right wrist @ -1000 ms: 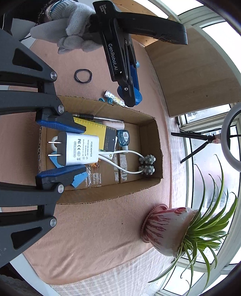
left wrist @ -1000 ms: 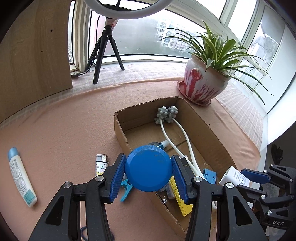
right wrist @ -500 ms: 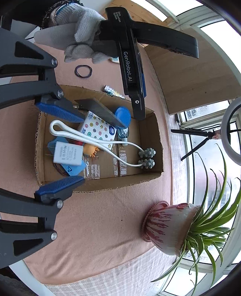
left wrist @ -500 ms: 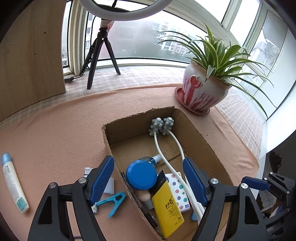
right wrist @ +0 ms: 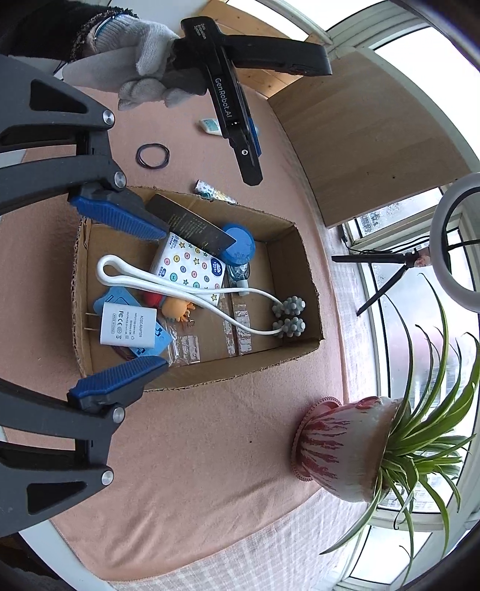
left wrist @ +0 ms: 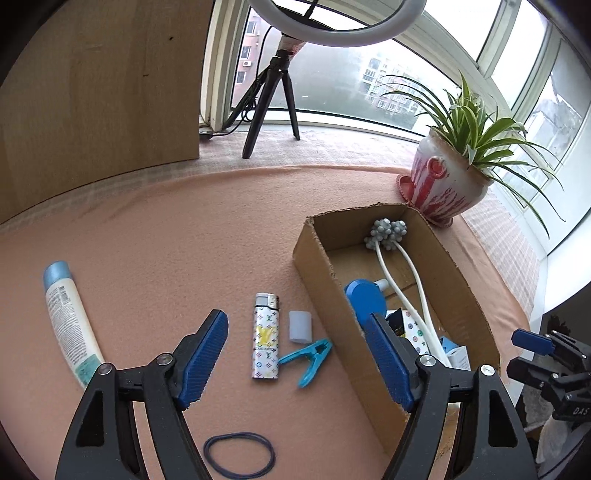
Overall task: Organize objects
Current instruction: 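Move the left tool to the dark cable loop and grasp it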
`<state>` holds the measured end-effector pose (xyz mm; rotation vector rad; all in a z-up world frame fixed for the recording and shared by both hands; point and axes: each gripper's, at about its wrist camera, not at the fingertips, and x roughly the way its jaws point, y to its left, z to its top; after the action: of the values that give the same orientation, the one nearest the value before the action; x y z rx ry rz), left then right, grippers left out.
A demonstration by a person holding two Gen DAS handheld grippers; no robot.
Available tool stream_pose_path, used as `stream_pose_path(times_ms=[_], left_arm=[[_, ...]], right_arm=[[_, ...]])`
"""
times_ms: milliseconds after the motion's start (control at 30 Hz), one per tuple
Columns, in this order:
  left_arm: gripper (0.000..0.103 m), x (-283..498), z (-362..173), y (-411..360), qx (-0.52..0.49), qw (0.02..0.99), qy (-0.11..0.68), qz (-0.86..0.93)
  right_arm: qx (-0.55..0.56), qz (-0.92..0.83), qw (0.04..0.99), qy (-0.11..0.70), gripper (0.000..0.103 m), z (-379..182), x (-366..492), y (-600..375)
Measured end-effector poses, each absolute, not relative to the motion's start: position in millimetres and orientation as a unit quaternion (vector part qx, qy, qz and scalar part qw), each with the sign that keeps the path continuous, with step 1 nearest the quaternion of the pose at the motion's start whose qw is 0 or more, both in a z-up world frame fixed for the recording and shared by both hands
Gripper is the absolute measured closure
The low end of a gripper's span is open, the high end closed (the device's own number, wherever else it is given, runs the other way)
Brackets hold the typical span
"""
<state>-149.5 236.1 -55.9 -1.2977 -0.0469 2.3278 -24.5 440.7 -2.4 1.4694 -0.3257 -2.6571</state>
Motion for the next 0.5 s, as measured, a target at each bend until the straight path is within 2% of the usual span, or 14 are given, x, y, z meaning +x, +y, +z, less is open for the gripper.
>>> stream_pose_path(times_ms=[233,500], left_arm=[[0.024,-135,-73,186,-0.496,0.212,-0.020,0.842],[0.024,-98,-103,181,-0.527,0.210,0.025,0.823]], right_arm=[[0.481,-0.867,0.038,-0.120,0.041,-3,-18,433],[0.484,-0.865,0.035,-0.131,0.041,-6,-12,417]])
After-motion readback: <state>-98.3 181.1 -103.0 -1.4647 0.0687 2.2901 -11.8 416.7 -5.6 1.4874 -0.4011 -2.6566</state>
